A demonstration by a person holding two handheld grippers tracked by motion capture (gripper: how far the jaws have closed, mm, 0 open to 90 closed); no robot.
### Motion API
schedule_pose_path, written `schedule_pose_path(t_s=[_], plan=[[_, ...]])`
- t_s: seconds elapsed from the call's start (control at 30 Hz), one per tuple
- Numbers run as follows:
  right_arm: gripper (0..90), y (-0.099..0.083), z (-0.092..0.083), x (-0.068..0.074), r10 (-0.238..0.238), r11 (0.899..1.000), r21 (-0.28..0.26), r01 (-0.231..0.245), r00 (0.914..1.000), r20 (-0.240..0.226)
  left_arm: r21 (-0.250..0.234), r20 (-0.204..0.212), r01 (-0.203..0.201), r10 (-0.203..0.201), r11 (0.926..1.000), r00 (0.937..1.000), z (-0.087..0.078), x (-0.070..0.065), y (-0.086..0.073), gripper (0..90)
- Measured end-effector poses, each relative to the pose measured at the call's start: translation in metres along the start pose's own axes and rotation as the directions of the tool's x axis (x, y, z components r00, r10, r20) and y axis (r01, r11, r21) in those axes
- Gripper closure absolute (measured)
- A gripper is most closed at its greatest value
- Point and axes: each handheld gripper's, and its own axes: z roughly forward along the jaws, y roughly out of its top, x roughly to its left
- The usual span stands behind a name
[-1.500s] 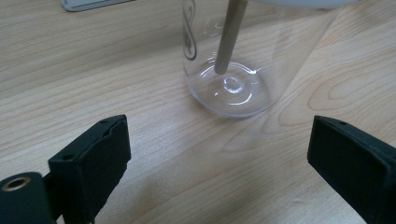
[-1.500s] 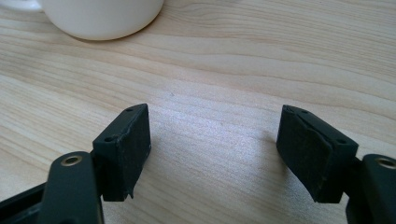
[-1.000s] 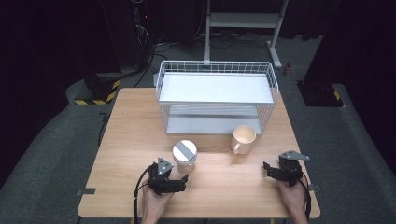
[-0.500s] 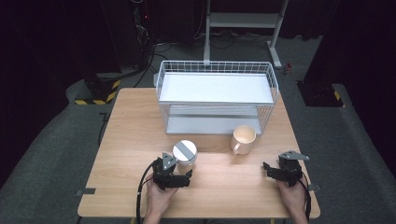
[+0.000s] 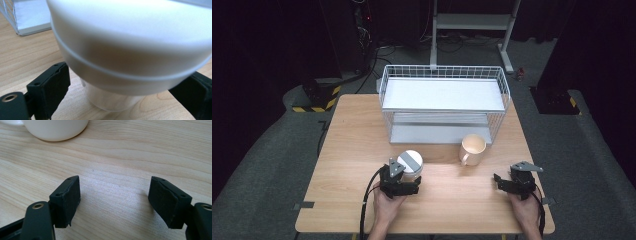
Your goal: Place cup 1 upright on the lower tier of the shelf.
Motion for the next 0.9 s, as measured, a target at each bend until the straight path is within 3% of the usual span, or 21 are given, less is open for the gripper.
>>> schedule_pose_path(t_s=[0.1,0.43,0.6,0.9], plan=[[25.9,0.0,0.0,0.0,0.0,1.0,0.0,0.0,1.0,0.0,0.008,-0.003,-0.02,0.02,0.9998,0.9998,0.0013,-0.0012,0.0036,7.7],[25.9,0.0,0.0,0.0,0.0,1.0,0.0,0.0,1.0,0.0,-0.015,-0.013,-0.025,0.025,0.9996,0.9996,0.0046,-0.0033,0.0098,15.0],[25.9,0.0,0.0,0.0,0.0,1.0,0.0,0.0,1.0,0.0,-0.014,-0.029,-0.057,0.057,0.9983,0.998,0.0038,-0.0044,0.0092,18.5],[25.9,0.0,0.0,0.0,0.0,1.0,0.0,0.0,1.0,0.0,-0.03,-0.026,-0.058,0.057,0.9979,0.998,0.0033,-0.0042,0.0067,19.0]])
